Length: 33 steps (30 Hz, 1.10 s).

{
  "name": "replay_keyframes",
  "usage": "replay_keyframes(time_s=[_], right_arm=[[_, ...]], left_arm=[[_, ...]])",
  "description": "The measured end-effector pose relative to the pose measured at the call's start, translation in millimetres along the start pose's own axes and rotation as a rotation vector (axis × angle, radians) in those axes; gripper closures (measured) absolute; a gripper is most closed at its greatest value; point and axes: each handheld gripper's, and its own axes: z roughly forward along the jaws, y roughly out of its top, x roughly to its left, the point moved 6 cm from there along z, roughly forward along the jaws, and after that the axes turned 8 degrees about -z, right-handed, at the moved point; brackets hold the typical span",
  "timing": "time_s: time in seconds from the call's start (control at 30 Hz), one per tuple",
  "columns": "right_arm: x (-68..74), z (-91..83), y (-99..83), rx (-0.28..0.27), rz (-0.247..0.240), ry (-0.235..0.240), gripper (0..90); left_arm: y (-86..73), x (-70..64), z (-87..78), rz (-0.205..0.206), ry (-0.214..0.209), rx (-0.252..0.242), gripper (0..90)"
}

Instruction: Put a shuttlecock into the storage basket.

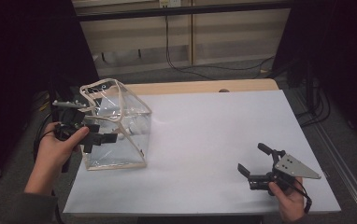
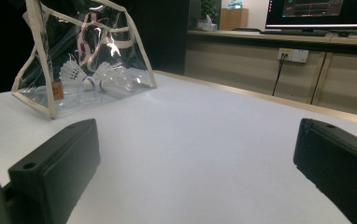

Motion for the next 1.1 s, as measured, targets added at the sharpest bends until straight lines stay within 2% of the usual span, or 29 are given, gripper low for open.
replay_keyframes(time_s=[0.57,1.1], right_arm=[[0.1,-0.2,0.0,0.000,0.000,0.001,0.5],[0.1,-0.2,0.2,0.000,-0.002,0.000,0.5]], left_arm=[[-12.6,2.5,4.7,-0.010,-0.003,0.005,7.4],[-21.0,3.2,11.3,-0.003,-0.008,0.012,7.6]])
